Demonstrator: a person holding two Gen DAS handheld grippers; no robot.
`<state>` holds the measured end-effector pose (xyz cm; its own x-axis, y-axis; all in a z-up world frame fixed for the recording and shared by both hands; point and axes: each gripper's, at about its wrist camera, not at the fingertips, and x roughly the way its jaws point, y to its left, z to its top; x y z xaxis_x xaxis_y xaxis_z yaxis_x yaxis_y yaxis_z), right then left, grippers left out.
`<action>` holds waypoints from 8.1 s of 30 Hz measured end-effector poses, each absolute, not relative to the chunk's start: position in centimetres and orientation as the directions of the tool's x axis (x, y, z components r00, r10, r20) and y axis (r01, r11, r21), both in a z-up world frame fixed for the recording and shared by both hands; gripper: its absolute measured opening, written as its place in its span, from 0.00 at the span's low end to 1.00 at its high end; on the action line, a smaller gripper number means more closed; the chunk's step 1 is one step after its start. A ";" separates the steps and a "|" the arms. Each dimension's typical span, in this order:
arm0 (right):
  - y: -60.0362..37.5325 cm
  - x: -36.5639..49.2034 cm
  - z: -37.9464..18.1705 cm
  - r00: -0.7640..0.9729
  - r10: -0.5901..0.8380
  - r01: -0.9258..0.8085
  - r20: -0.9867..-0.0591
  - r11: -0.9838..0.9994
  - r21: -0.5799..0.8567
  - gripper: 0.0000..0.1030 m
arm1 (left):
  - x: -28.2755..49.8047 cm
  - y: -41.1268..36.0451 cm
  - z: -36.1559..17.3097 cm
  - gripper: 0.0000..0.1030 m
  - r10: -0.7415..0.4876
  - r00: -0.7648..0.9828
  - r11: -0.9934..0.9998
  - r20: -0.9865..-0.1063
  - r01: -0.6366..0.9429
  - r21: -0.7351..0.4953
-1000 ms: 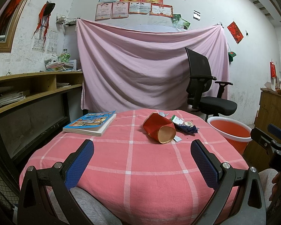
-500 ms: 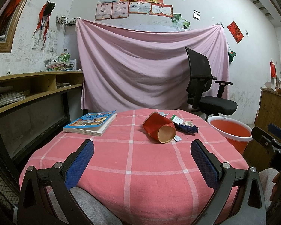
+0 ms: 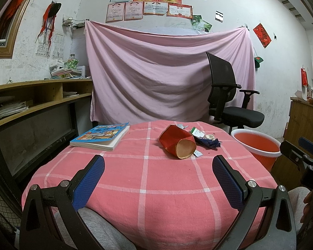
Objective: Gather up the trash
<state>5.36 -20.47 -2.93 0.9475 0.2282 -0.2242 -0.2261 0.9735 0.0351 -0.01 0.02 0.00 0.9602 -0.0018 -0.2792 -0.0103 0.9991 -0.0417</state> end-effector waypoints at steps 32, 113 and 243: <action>-20.4 10.2 -0.5 0.964 0.238 -0.240 -0.119 0.971 0.000 1.00 | 4.2 0.9 3.4 0.98 0.005 0.986 0.988 -0.168 -0.030 -0.150; -18.1 21.2 -1.9 0.829 0.468 -0.511 -0.306 0.856 -0.076 0.07 | 15.1 -4.2 2.3 0.01 -0.078 0.942 0.997 -0.327 0.066 -0.049; -14.9 31.6 -7.0 0.582 0.397 -0.422 -0.710 0.893 0.155 0.38 | 24.8 5.5 -3.0 0.06 -0.198 0.780 0.941 -0.594 -0.019 -0.338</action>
